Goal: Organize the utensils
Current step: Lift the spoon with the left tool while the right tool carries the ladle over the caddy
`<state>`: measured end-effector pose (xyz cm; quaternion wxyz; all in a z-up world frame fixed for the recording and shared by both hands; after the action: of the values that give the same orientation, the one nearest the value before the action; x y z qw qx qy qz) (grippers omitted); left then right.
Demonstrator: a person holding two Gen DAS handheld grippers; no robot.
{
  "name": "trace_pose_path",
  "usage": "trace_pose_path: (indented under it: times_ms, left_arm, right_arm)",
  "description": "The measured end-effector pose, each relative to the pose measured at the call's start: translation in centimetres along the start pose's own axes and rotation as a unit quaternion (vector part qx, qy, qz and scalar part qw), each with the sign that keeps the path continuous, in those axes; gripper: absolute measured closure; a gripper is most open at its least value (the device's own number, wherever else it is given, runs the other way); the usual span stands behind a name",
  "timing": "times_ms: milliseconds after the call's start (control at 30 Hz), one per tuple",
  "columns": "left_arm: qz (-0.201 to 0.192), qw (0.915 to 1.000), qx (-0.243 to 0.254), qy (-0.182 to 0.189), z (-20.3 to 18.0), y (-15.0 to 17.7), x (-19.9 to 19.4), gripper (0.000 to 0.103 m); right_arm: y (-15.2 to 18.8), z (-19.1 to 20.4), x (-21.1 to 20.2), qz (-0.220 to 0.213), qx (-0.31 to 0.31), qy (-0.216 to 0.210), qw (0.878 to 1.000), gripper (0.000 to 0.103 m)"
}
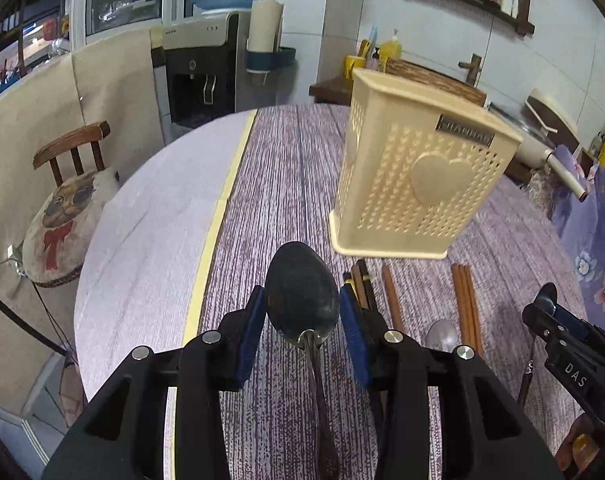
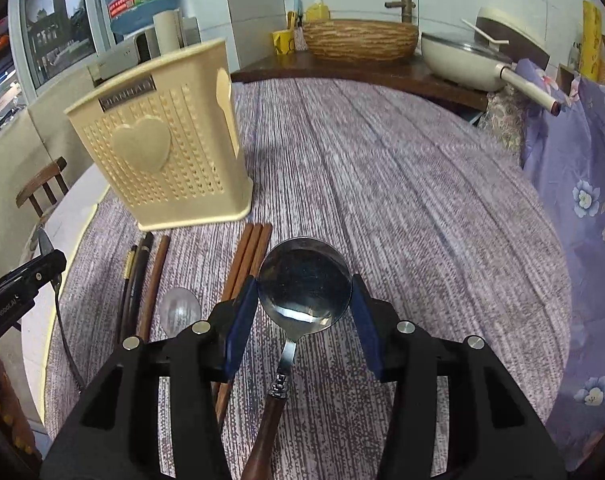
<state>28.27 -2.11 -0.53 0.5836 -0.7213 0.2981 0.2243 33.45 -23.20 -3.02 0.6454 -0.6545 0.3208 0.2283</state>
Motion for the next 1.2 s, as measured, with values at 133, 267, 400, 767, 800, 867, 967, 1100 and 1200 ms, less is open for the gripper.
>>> trace_pose_path:
  times_ms: [133, 267, 400, 767, 800, 867, 967, 1100, 1200]
  left_arm:
    - [-0.021, 0.9998, 0.006, 0.002, 0.0, -1.0, -1.1, 0.065]
    - [-0.036, 0.9993, 0.009, 0.008, -0.3, -1.7, -2.2, 0.065]
    - [-0.047, 0.9988, 0.012, 0.009, -0.4, -2.1, -3.0, 0.065]
    - [-0.06, 0.9979, 0.024, 0.01, -0.6, -2.1, -4.0, 0.065]
    - [-0.061, 0.9978, 0.025, 0.01, -0.6, -2.1, -4.2, 0.065]
    - [-0.064, 0.9975, 0.027, 0.011, -0.7, -2.1, -4.4, 0.065]
    - [-0.062, 0.9976, 0.026, 0.016, -0.6, -2.1, -4.4, 0.065]
    - [-0.062, 0.9975, 0.029, 0.016, -0.7, -2.0, -4.4, 0.065]
    - [-0.063, 0.9974, 0.031, 0.017, -0.7, -2.0, -4.5, 0.065]
  right_arm:
    - [-0.7, -0.5, -2.0, -0.027, -0.004, 0.003, 1.0, 0.056]
    - [-1.3, -1.2, -4.0, -0.051, 0.0, -0.003, 0.999, 0.056]
    - [-1.8, -1.4, -5.3, -0.067, -0.003, -0.004, 0.998, 0.056]
    - [-1.8, -1.7, -7.9, -0.1, -0.003, -0.023, 0.995, 0.056]
    - [-1.8, -1.8, -8.4, -0.11, -0.004, -0.021, 0.994, 0.056]
    - [-1.9, -1.7, -8.8, -0.119, -0.012, -0.015, 0.993, 0.056]
    - [-1.8, -1.8, -8.8, -0.117, -0.013, -0.015, 0.993, 0.056]
    - [-1.8, -1.5, -9.0, -0.119, -0.012, -0.014, 0.993, 0.056]
    - [-1.8, -1.5, -8.9, -0.119, -0.015, -0.014, 0.993, 0.056]
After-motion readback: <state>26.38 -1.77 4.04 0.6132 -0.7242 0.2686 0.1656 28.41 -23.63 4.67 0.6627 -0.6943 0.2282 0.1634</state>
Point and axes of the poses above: each gripper's, at about its wrist camera, not at the fingertips, and x roughly the way its jaws point, z to its left, y to its underside, the point moved 5 cm from there along x, roughly the way its jaws point, and after that the axes turned 12 degrees about y, right-handed, at the moved point
